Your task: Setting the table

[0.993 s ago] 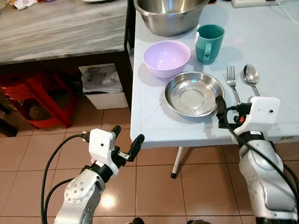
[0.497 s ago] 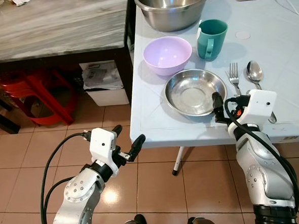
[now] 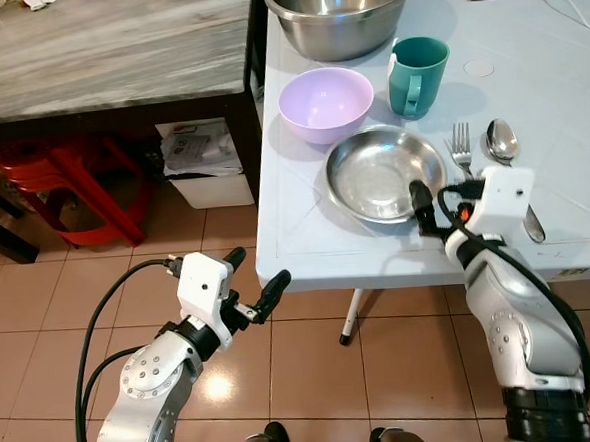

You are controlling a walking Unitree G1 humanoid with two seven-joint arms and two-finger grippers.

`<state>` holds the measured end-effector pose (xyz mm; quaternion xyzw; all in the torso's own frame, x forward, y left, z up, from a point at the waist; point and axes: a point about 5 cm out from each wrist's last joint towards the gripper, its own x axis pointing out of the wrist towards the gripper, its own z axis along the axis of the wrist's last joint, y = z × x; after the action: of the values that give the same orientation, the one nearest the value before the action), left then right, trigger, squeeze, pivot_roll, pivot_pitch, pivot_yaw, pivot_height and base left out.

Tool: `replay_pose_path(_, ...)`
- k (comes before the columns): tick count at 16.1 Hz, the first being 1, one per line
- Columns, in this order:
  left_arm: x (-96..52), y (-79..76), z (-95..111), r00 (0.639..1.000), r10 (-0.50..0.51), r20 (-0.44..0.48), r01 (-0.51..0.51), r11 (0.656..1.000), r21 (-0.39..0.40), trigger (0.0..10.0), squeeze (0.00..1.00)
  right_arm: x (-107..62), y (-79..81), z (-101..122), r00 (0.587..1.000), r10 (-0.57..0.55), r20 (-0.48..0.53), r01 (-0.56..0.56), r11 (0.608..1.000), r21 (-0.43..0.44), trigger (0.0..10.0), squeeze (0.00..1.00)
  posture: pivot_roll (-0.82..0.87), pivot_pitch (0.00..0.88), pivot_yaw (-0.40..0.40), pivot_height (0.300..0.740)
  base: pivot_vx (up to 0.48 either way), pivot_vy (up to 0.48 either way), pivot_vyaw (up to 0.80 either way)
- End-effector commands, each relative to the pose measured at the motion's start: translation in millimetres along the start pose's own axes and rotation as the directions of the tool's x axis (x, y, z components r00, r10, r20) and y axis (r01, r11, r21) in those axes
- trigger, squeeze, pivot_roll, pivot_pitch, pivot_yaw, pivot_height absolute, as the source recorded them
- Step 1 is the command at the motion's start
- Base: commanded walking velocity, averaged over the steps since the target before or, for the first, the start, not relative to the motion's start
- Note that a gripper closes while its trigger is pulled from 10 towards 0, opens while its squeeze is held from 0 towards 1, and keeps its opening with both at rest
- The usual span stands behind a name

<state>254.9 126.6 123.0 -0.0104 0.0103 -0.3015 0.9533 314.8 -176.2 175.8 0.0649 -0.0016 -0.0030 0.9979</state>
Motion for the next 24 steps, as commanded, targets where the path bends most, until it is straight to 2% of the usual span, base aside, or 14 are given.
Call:
replay_pose_path(1,-2.4,0.8,2.0,1.0,-0.004,0.002,0.004,1.0,0.005,10.0,0.0,-0.3,1.4,-0.1,1.0,0.007,-0.013,-0.007,1.0,0.014,10.0,0.0,-0.09,0.233,0.108,0.74,0.0,0.0,0.0)
replay_pose_path(7,-0.3,-1.9,7.3,0.998,-0.06,0.003,0.06,0.997,0.046,10.0,0.0,6.7,2.1,11.3,1.0,0.021,-0.003,-0.021,0.999,0.049,10.0,0.0,-0.09,0.223,0.107,0.74,0.0,0.0,0.0)
replay_pose_path(9,0.4,-0.5,9.2,0.998,-0.068,0.007,0.067,0.996,0.057,10.0,0.0,9.6,4.3,17.2,0.999,0.036,-0.002,-0.036,0.994,0.099,10.0,0.0,-0.09,0.226,0.104,0.74,0.0,0.0,0.0)
replay_pose_path(10,0.6,-0.7,9.6,0.998,-0.07,0.008,0.07,0.996,0.06,10.0,0.0,10.5,3.7,16.7,0.999,0.036,-0.012,-0.034,0.989,0.141,10.0,0.0,-0.09,0.228,0.105,0.74,0.0,0.0,0.0)
replay_pose_path(11,0.7,-1.1,10.1,0.997,-0.077,0.008,0.076,0.995,0.067,10.0,0.0,11.4,3.6,14.5,0.998,0.044,-0.033,-0.036,0.975,0.221,10.0,0.0,-0.09,0.228,0.105,0.74,0.0,0.0,0.0)
replay_pose_path(13,0.7,-3.3,9.8,0.996,-0.088,0.004,0.088,0.993,0.075,10.0,0.0,10.9,6.0,6.1,0.992,0.092,-0.085,-0.062,0.952,0.3,10.0,0.0,-0.09,0.229,0.106,0.74,0.0,0.0,0.0)
replay_pose_path(17,2.1,-6.6,9.4,0.994,-0.112,-0.002,0.112,0.99,0.088,10.0,0.0,10.0,13.5,-9.7,0.972,0.154,-0.177,-0.086,0.936,0.341,10.0,0.0,-0.09,0.231,0.106,0.74,0.0,0.0,0.0)
replay_pose_path(18,2.5,-7.0,9.6,0.993,-0.115,-0.002,0.115,0.989,0.09,10.0,0.0,10.3,15.3,-10.5,0.971,0.159,-0.179,-0.088,0.932,0.352,0.0,0.0,-0.09,0.231,0.106,0.74,0.0,0.0,0.0)
replay_pose_path(20,2.7,-7.2,9.7,0.993,-0.117,-0.003,0.117,0.989,0.09,10.0,0.0,10.7,14.2,-10.7,0.972,0.145,-0.186,-0.072,0.932,0.355,0.0,0.0,-0.09,0.23,0.105,0.74,0.0,0.0,0.0)
replay_pose_path(22,2.7,-7.8,10.1,0.992,-0.123,-0.004,0.123,0.989,0.087,10.0,0.0,12.8,5.0,-12.6,0.97,0.101,-0.22,-0.019,0.938,0.346,0.0,0.0,-0.09,0.227,0.106,0.74,0.0,0.0,0.0)
replay_pose_path(24,2.9,-8.3,10.9,0.992,-0.129,-0.001,0.128,0.988,0.086,10.0,0.0,14.3,2.2,-11.8,0.97,0.103,-0.222,-0.022,0.941,0.339,0.0,0.0,-0.09,0.225,0.107,0.74,0.0,0.0,0.0)
